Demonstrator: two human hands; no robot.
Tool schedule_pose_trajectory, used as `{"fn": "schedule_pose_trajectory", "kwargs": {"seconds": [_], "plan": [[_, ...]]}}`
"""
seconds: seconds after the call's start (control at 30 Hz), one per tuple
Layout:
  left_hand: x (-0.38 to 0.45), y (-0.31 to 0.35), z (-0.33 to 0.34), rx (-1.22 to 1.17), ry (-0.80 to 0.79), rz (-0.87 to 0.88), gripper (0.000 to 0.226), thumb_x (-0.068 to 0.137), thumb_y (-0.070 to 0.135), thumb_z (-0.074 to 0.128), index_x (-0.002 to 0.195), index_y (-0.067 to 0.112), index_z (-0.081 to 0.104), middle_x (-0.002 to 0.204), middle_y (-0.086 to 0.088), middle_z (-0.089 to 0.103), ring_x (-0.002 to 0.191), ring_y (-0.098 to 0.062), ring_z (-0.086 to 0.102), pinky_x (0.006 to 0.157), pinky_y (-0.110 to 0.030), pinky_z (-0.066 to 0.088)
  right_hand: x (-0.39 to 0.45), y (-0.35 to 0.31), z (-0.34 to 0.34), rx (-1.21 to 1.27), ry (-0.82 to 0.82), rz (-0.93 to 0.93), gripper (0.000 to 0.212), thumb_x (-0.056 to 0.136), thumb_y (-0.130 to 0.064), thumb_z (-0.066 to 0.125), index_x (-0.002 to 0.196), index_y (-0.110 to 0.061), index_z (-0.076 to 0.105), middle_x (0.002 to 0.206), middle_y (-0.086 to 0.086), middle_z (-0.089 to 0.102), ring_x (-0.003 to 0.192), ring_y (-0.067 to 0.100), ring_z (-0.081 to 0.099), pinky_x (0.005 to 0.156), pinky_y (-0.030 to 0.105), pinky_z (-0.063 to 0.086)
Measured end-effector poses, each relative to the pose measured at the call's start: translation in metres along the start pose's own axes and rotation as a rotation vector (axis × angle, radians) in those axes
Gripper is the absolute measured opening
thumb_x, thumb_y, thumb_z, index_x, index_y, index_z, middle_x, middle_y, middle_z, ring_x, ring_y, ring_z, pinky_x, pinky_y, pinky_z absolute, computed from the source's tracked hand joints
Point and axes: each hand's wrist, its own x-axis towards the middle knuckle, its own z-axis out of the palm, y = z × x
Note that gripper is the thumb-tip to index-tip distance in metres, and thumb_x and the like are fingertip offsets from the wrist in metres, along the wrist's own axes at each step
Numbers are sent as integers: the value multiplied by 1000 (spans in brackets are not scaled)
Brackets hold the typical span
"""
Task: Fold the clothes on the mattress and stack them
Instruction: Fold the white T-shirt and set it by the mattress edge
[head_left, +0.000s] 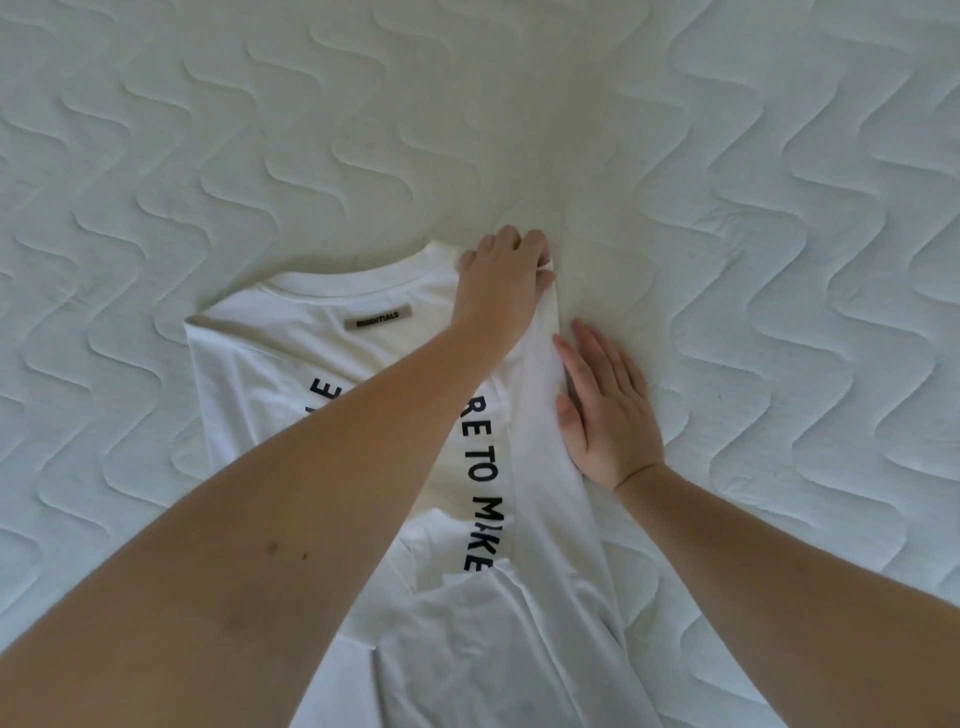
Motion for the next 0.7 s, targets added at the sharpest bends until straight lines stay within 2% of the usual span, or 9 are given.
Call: {"fn": "schedule_pose_trajectory", "kwargs": {"seconds": [0.13, 0.23, 0.37, 0.43, 0.5, 0.57, 0.63, 0.7], "plan": [[-19, 1, -12, 34, 102, 2, 33, 94, 26, 56, 125, 16, 51, 120, -8, 50, 109, -28, 48, 90, -36, 35, -1, -2, -2, 29, -5, 17, 55, 100, -32, 25, 152, -13, 29, 158, 11, 28, 147, 23, 23, 122, 38, 11], [-57, -1, -24, -6, 145, 81, 32, 93, 18, 57, 124, 13, 55, 116, -10, 52, 104, -28, 51, 89, -38, 39, -3, -1, -1, 17, 0, 33, 56, 100, -32, 26, 152, -12, 28, 159, 9, 27, 147, 22, 23, 122, 34, 7], [-117, 7, -33, -53, -3, 138, 22, 93, 16, 58, 115, 11, 60, 107, -8, 56, 98, -26, 53, 89, -37, 41, -2, -3, -3, -27, -39, 63, 61, 99, -34, 33, 154, -12, 22, 161, 6, 23, 148, 19, 19, 122, 32, 5], [-148, 12, -33, -35, -80, 147, 15, 95, 20, 56, 106, 11, 61, 97, -6, 57, 91, -26, 55, 83, -37, 43, -2, -6, -8, -49, -64, 74, 62, 100, -36, 31, 155, -13, 18, 162, 4, 19, 149, 17, 16, 122, 33, 5], [-183, 22, -30, -88, -116, 35, 17, 97, 28, 53, 92, 12, 58, 80, 0, 57, 77, -24, 56, 70, -36, 45, -4, -7, -12, -69, -103, 82, 65, 100, -42, 29, 156, -15, 12, 164, 3, 13, 150, 15, 10, 122, 33, 3], [-219, 30, -22, -101, -123, -127, 30, 98, 35, 49, 76, 14, 52, 63, 2, 54, 65, -25, 55, 61, -32, 41, -15, -10, -15, -76, -164, 111, 73, 98, -52, 31, 157, -16, 6, 165, 3, 4, 151, 15, 1, 122, 34, -3], [-253, 38, -12, -92, -172, -265, 42, 99, 39, 44, 70, 9, 52, 64, -4, 61, 66, -27, 60, 62, -32, 45, -44, -14, -15, -77, -235, 151, 83, 93, -61, 33, 156, -18, 1, 165, 4, -6, 151, 17, -7, 120, 35, -8], [-284, 43, -2, -146, -266, -391, 48, 99, 42, 40, 74, 6, 61, 69, -7, 67, 69, -25, 65, 71, -36, 52, -88, -23, -14, -59, -256, 181, 86, 92, -64, 35, 156, -20, 0, 164, 3, -7, 151, 17, -9, 119, 34, -10]]}}
